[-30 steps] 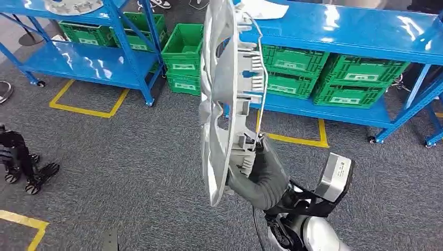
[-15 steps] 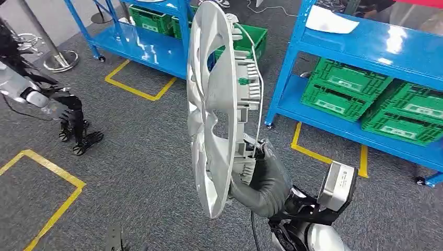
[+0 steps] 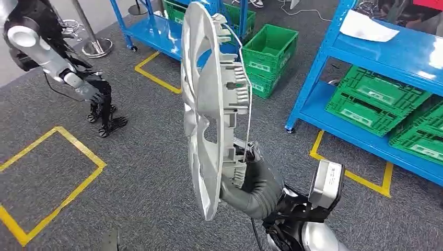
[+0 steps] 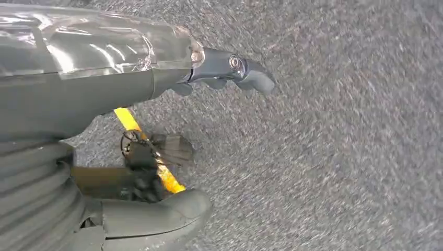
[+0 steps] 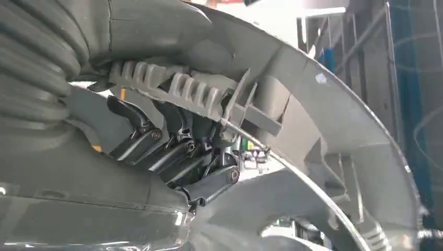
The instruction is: Take the parts from the cabinet and place them on the table.
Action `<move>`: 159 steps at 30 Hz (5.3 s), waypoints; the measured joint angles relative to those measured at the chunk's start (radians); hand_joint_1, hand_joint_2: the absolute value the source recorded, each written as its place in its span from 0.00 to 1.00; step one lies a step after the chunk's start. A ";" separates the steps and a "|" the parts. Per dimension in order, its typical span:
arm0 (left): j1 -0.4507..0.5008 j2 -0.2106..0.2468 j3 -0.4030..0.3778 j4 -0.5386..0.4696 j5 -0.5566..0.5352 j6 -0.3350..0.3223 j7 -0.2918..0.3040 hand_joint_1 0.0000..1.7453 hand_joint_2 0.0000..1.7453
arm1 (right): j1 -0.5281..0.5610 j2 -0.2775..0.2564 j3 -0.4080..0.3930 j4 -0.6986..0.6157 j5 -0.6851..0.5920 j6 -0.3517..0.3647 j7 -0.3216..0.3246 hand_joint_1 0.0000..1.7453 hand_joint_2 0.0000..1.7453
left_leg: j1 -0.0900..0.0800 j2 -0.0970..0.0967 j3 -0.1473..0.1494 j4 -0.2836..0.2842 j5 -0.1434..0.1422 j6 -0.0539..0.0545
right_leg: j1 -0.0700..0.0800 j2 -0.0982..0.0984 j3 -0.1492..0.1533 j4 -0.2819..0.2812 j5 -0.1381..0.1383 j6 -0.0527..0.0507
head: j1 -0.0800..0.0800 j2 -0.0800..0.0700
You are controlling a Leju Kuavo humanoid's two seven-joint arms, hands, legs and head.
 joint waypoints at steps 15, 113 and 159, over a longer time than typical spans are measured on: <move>0.017 0.002 0.003 -0.002 0.045 -0.016 -0.039 0.00 1.00 | 0.042 -0.009 0.005 -0.007 -0.059 0.072 -0.054 1.00 1.00 | -0.012 -0.237 -0.006 -0.005 0.027 0.047 | -0.002 0.160 -0.037 0.043 0.013 0.000 | 0.039 0.000; 0.011 -0.021 0.001 -0.004 -0.014 0.031 0.014 0.00 1.00 | 0.023 -0.023 0.014 0.002 -0.071 0.099 -0.032 1.00 1.00 | -0.008 -0.136 -0.103 0.113 -0.047 0.007 | 0.017 0.080 0.014 -0.028 0.017 -0.041 | 0.018 0.000; 0.022 -0.019 0.000 0.001 -0.032 0.053 0.059 0.00 1.00 | 0.032 -0.014 0.030 0.027 -0.054 0.068 -0.032 1.00 1.00 | 0.004 -0.110 -0.065 0.043 0.024 0.039 | 0.003 0.070 -0.067 0.164 -0.116 0.018 | 0.023 0.000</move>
